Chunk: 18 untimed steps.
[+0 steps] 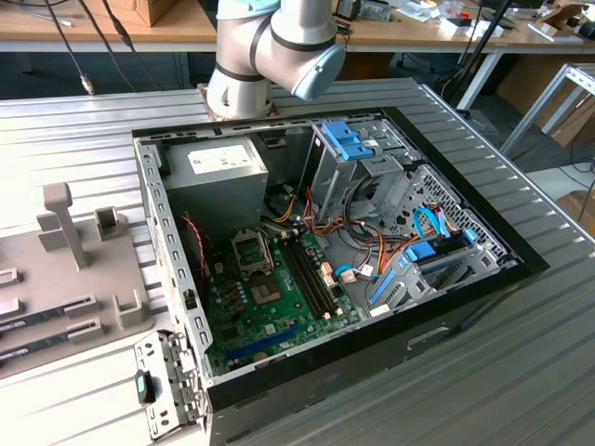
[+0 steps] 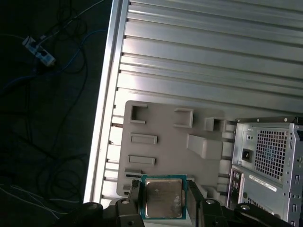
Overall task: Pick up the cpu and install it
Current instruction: 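Pick up the cpu and move it towards the insertion slot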
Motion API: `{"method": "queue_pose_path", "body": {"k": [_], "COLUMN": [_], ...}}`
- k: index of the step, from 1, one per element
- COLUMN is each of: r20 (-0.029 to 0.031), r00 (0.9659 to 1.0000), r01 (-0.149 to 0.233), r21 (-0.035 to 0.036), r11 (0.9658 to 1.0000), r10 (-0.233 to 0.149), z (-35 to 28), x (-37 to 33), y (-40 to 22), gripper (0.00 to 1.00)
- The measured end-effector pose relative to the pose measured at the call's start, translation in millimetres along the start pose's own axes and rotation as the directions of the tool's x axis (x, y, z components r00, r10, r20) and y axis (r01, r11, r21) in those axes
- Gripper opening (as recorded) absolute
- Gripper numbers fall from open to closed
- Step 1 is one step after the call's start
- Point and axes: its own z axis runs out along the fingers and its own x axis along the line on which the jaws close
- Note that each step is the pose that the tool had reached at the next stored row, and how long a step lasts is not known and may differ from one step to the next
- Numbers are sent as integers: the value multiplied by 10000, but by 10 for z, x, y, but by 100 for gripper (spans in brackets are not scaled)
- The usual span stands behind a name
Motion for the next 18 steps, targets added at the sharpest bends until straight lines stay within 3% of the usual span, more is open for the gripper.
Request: {"method": "queue_pose_path", "body": {"k": [18], "r20": [0], "r00": [10000], "r01": [-1], "r21": [4], "r11": [10000], "r10": [1], "z": [18], "x": [-183], "y": [-25], "gripper": [47]}}
